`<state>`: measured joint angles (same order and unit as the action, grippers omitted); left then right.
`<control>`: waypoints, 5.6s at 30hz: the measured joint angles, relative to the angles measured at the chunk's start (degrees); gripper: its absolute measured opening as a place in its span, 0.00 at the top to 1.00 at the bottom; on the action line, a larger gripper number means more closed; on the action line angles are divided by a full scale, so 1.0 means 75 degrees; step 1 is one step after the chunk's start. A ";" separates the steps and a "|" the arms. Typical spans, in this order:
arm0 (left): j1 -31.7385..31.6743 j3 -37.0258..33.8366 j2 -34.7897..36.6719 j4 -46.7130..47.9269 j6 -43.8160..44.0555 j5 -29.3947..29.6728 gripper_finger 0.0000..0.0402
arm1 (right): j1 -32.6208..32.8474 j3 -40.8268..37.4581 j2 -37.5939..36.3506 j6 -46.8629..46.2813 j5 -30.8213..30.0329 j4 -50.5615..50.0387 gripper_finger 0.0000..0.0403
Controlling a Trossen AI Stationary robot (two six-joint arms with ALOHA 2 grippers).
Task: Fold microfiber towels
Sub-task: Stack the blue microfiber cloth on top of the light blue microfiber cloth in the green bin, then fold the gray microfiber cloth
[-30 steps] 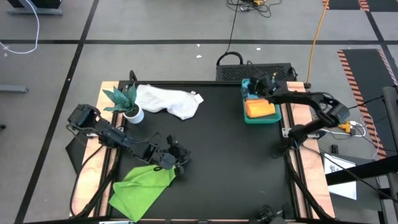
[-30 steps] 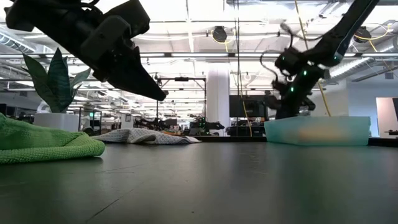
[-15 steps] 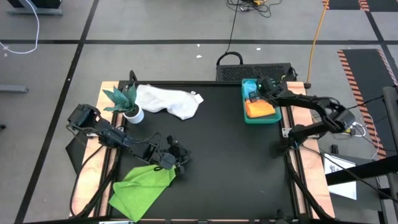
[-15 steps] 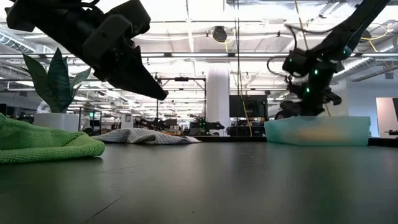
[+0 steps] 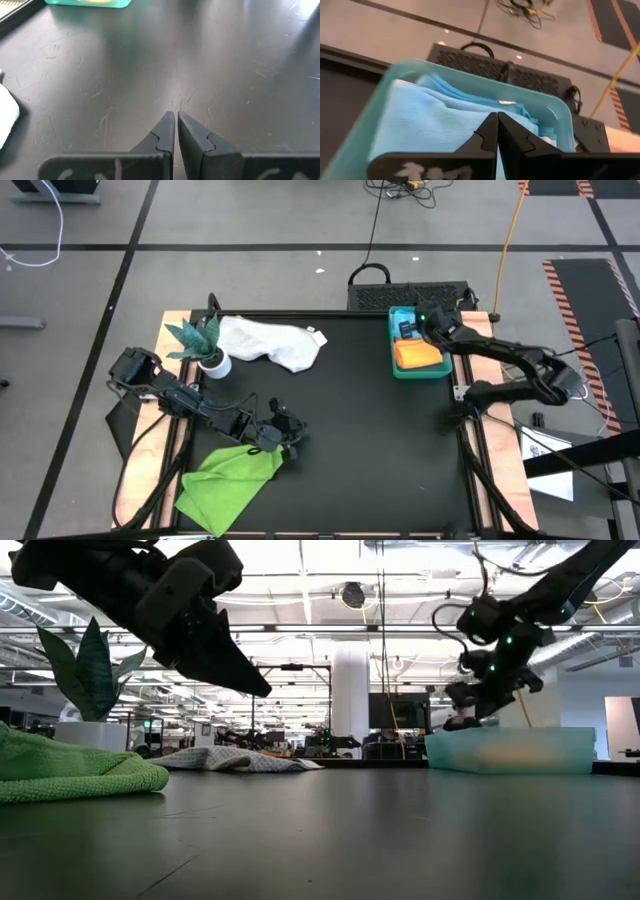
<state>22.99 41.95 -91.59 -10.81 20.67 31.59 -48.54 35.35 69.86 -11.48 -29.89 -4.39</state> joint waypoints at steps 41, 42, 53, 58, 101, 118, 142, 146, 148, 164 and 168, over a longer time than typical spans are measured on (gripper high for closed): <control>0.0133 0.0000 0.0003 -0.0548 -0.0524 -0.0003 0.94 | -0.0391 -0.0468 0.1896 -0.0991 0.1854 0.1828 1.00; 0.0133 0.0000 0.0003 -0.0551 -0.0525 -0.0003 0.94 | -0.0387 -0.0466 0.1890 -0.0969 0.1849 0.1768 1.00; 0.0206 0.0000 0.0003 -0.0540 -0.0427 -0.0011 0.94 | -0.0317 -0.0491 0.0335 -0.1107 0.1676 0.1550 1.00; 0.0203 0.0000 0.0003 -0.0557 -0.0341 -0.0011 0.94 | -0.0317 -0.0490 0.0720 -0.1234 0.2286 0.1966 1.00; 0.2406 0.0008 -0.0265 -0.1309 -0.1356 0.1185 0.94 | 0.9347 -0.2014 0.0469 -0.1580 -0.0925 0.4869 1.00; 0.0303 0.0629 -0.0358 0.0691 0.0748 0.1633 0.94 | 1.0703 -0.2019 0.2606 -0.1866 -0.1405 0.6821 1.00; -0.4844 0.0546 -0.2068 -0.0483 -0.0223 -0.1351 0.59 | 1.0740 -0.2008 0.2894 -0.3358 -0.2019 0.7330 1.00; -0.4929 0.0563 -0.2504 -0.1112 -0.0289 -0.1314 0.59 | 1.0737 -0.1934 0.3273 -0.3402 -0.2054 0.7779 1.00; -0.4932 0.0568 -0.2679 -0.1306 -0.0311 -0.1320 0.62 | 1.0737 -0.1810 0.3512 -0.3389 -0.2047 0.7895 1.00; -0.2923 0.0523 -0.1795 -0.0553 -0.2616 -0.3470 0.97 | 1.1220 -0.0711 0.3894 -0.1743 -0.2060 0.7925 1.00; -0.1802 0.0528 -0.0881 -0.0312 -0.3526 -0.3770 0.98 | 1.1515 -0.0711 0.3446 -0.1215 -0.2284 0.7927 1.00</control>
<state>9.48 45.91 -98.20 -13.15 -5.78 3.31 37.82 30.02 95.71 -20.59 -47.02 55.07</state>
